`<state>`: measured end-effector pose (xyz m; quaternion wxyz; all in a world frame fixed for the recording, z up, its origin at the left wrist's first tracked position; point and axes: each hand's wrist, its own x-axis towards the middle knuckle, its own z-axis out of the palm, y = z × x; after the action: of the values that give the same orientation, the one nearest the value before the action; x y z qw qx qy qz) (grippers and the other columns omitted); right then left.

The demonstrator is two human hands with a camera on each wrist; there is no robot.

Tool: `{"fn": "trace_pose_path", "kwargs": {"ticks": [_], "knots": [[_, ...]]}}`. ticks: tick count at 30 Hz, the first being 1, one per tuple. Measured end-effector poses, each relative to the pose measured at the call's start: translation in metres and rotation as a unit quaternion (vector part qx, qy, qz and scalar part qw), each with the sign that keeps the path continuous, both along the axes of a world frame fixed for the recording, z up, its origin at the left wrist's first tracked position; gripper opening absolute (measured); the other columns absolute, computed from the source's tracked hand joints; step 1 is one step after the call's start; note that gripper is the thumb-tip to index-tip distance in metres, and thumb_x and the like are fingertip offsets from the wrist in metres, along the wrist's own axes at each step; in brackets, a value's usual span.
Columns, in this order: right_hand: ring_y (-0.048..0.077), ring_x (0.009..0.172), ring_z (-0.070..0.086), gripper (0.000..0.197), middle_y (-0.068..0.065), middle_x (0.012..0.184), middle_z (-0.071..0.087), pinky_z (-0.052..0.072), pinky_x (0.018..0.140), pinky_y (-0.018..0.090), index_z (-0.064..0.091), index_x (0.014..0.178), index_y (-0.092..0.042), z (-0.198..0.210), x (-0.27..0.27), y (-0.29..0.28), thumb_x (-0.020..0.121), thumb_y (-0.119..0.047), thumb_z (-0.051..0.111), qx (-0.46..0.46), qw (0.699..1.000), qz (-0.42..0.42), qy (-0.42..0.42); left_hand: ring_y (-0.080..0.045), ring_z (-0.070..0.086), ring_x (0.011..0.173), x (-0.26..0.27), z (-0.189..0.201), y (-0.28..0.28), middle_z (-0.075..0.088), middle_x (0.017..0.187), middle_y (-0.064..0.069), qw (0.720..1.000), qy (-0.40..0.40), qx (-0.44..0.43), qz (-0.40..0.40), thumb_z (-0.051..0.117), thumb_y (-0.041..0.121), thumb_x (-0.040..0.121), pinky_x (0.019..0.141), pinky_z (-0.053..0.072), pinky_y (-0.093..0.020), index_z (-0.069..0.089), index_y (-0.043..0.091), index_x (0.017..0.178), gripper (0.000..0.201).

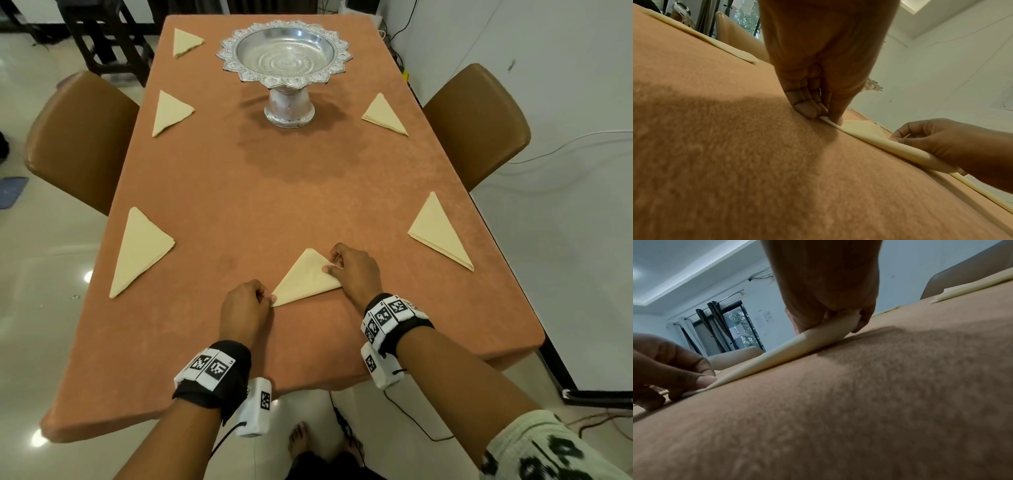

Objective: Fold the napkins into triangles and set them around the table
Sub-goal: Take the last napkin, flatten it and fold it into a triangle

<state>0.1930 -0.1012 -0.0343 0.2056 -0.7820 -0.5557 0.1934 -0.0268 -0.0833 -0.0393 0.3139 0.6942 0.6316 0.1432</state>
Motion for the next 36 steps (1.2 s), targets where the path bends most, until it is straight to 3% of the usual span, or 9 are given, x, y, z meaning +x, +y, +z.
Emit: {"fn": "trace_pose_path", "kwargs": {"ticks": [5, 9, 15, 18, 21, 25, 29, 33, 36], "knots": [[0.02, 0.099, 0.054, 0.027, -0.002, 0.106, 0.06, 0.036, 0.079, 0.036, 0.062, 0.111, -0.021, 0.016, -0.011, -0.013, 0.087, -0.033, 0.063, 0.124, 0.968, 0.125, -0.18, -0.023, 0.058, 0.073, 0.002, 0.002, -0.001, 0.065, 0.077, -0.004, 1.0, 0.01, 0.009, -0.006, 0.069, 0.019, 0.084, 0.061, 0.04, -0.03, 0.065, 0.012, 0.083, 0.008], [0.016, 0.087, 0.06, 0.032, -0.006, 0.095, 0.064, 0.046, 0.073, 0.033, 0.066, 0.098, -0.025, 0.007, -0.013, -0.039, 0.071, -0.037, 0.078, 0.122, 0.88, 0.343, -0.304, -0.023, 0.057, 0.073, 0.002, 0.003, -0.002, 0.064, 0.077, -0.003, 1.0, 0.01, 0.01, -0.006, 0.069, 0.018, 0.083, 0.06, 0.038, -0.03, 0.064, 0.012, 0.081, 0.008], [0.018, 0.079, 0.063, 0.034, -0.003, 0.09, 0.069, 0.046, 0.069, 0.03, 0.068, 0.104, -0.02, 0.001, 0.026, -0.037, 0.072, -0.016, 0.078, 0.131, 0.831, 0.388, -0.377, -0.017, 0.049, 0.078, 0.003, 0.008, -0.006, 0.051, 0.089, 0.003, 0.99, 0.087, 0.09, -0.061, 0.061, 0.024, 0.089, 0.06, 0.035, -0.03, 0.053, 0.018, 0.099, 0.014], [0.018, 0.078, 0.066, 0.038, 0.0, 0.096, 0.072, 0.05, 0.069, 0.028, 0.07, 0.102, -0.016, 0.004, 0.039, -0.035, 0.066, -0.017, 0.082, 0.123, 0.82, 0.417, -0.373, -0.02, 0.05, 0.071, 0.002, 0.011, -0.011, 0.053, 0.087, -0.002, 0.957, 0.177, 0.161, -0.166, 0.063, 0.017, 0.086, 0.046, 0.04, -0.033, 0.056, 0.016, 0.1, 0.015], [0.02, 0.085, 0.068, 0.043, 0.005, 0.104, 0.072, 0.051, 0.073, 0.031, 0.069, 0.107, -0.013, 0.0, 0.051, -0.038, 0.066, -0.017, 0.083, 0.111, 0.815, 0.426, -0.376, -0.019, 0.049, 0.057, -0.006, 0.013, -0.006, 0.053, 0.075, -0.002, 0.926, 0.234, 0.186, -0.231, 0.078, 0.009, 0.069, 0.033, 0.035, -0.026, 0.064, 0.015, 0.08, 0.019], [0.022, 0.089, 0.068, 0.035, 0.006, 0.104, 0.072, 0.051, 0.071, 0.031, 0.07, 0.106, -0.013, -0.002, 0.062, -0.04, 0.072, -0.017, 0.077, 0.102, 0.813, 0.419, -0.393, -0.02, 0.053, 0.078, -0.01, 0.02, -0.001, 0.055, 0.092, -0.003, 0.896, 0.28, 0.166, -0.303, 0.065, 0.024, 0.085, 0.047, 0.045, -0.032, 0.071, 0.017, 0.091, 0.011], [0.022, 0.08, 0.063, 0.034, 0.002, 0.089, 0.069, 0.047, 0.06, 0.03, 0.071, 0.098, -0.013, 0.0, 0.061, -0.037, 0.086, -0.012, 0.04, 0.13, 0.795, 0.43, -0.407, -0.021, 0.051, 0.097, -0.008, 0.026, 0.004, 0.054, 0.106, -0.002, 0.856, 0.324, 0.17, -0.365, 0.054, 0.044, 0.091, 0.055, 0.035, -0.031, 0.069, 0.019, 0.1, 0.031], [0.021, 0.07, 0.061, 0.031, 0.0, 0.076, 0.064, 0.045, 0.057, 0.029, 0.071, 0.088, -0.013, 0.002, 0.059, -0.033, 0.085, -0.009, 0.041, 0.154, 0.768, 0.445, -0.434, -0.019, 0.052, 0.057, -0.008, 0.027, 0.01, 0.054, 0.069, 0.0, 0.791, 0.352, 0.229, -0.445, 0.089, 0.022, 0.053, 0.041, 0.019, -0.023, 0.064, 0.017, 0.053, 0.025], [0.02, 0.069, 0.058, 0.023, -0.002, 0.073, 0.061, 0.043, 0.059, 0.031, 0.068, 0.08, -0.017, 0.007, 0.059, -0.037, 0.085, -0.01, 0.047, 0.159, 0.765, 0.451, -0.431, -0.019, 0.05, 0.052, -0.008, 0.026, 0.012, 0.053, 0.063, 0.0, 0.764, 0.35, 0.285, -0.461, 0.089, 0.014, 0.044, 0.043, 0.017, -0.022, 0.057, 0.019, 0.045, 0.032]]}}
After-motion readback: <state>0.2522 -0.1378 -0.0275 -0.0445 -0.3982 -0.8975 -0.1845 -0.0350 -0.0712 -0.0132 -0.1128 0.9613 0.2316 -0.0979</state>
